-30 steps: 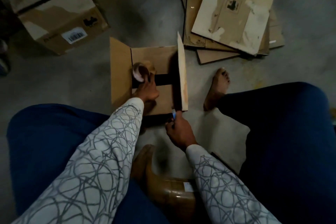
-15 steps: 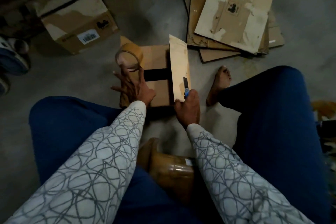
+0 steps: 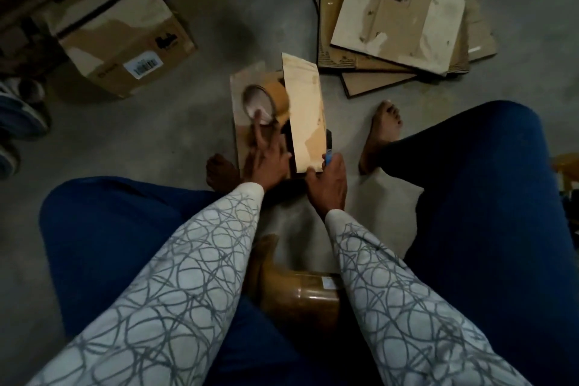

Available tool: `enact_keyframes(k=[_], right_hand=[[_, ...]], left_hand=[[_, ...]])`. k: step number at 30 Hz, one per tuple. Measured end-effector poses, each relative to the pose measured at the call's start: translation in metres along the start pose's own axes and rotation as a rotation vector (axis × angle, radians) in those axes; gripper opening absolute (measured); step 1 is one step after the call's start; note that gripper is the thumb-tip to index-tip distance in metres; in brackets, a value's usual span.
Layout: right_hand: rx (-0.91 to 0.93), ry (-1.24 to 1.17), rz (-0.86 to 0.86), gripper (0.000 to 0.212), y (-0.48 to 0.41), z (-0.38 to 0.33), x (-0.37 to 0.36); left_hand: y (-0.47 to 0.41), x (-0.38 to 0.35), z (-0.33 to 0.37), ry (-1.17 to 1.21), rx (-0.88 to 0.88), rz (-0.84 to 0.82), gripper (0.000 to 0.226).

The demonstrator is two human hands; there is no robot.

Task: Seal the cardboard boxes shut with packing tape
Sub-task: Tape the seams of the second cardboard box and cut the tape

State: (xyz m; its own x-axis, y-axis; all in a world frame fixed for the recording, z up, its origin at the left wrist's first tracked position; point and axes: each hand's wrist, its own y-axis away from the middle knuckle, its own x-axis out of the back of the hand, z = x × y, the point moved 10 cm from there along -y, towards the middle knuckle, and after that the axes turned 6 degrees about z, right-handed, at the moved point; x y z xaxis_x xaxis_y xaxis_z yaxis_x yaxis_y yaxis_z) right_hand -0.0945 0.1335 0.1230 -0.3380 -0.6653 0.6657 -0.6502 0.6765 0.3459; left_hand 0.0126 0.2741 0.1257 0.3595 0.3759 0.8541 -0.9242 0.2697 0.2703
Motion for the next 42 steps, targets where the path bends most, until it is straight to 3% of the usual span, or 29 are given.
enact_keyframes(k=[3,5,9,12,15,17,20,22,26,32,36,42], right_hand=[[-0.04,0.005,-0.094,0.037,-0.005,0.011,-0.015],[-0.063,0.027,-0.127,0.037,-0.009,0.02,-0.022],[-0.128,0.035,-0.022,0.041,-0.021,0.029,-0.017],[-0.201,0.046,0.065,0.055,-0.032,0.035,-0.008],[-0.327,0.012,0.043,0.07,-0.037,0.043,-0.006],[-0.417,-0.028,-0.006,0.075,-0.034,0.053,-0.012],[-0.457,-0.082,-0.085,0.065,-0.032,0.059,-0.03],[-0.444,-0.115,-0.101,0.061,-0.034,0.053,-0.037],[-0.378,-0.129,-0.073,0.058,-0.044,0.036,-0.039],[-0.016,-0.031,-0.015,0.051,-0.099,-0.012,-0.057],[0.16,0.025,0.029,0.067,-0.155,-0.049,-0.088],[0.317,-0.192,0.106,0.076,-0.244,-0.131,-0.158]], left_hand=[[0.009,-0.052,-0.015,-0.029,0.034,-0.294,0.096],[0.013,-0.058,-0.029,-0.037,0.1,-0.293,0.099],[0.014,-0.021,-0.04,0.054,0.197,0.051,0.083],[0.022,-0.003,-0.066,0.091,0.388,0.273,0.079],[0.035,-0.006,-0.098,0.379,0.676,0.366,0.094],[0.048,-0.021,-0.111,0.652,0.867,0.307,0.104],[0.065,-0.049,-0.111,0.99,1.063,0.181,0.106],[0.066,-0.046,-0.115,0.952,1.065,0.218,0.107],[0.043,-0.028,-0.11,0.867,0.901,0.297,0.103],[-0.011,-0.02,-0.107,0.716,0.703,0.444,0.093],[-0.072,-0.019,-0.114,0.703,0.648,0.583,0.086],[-0.2,0.026,-0.146,0.66,0.605,0.779,0.075]])
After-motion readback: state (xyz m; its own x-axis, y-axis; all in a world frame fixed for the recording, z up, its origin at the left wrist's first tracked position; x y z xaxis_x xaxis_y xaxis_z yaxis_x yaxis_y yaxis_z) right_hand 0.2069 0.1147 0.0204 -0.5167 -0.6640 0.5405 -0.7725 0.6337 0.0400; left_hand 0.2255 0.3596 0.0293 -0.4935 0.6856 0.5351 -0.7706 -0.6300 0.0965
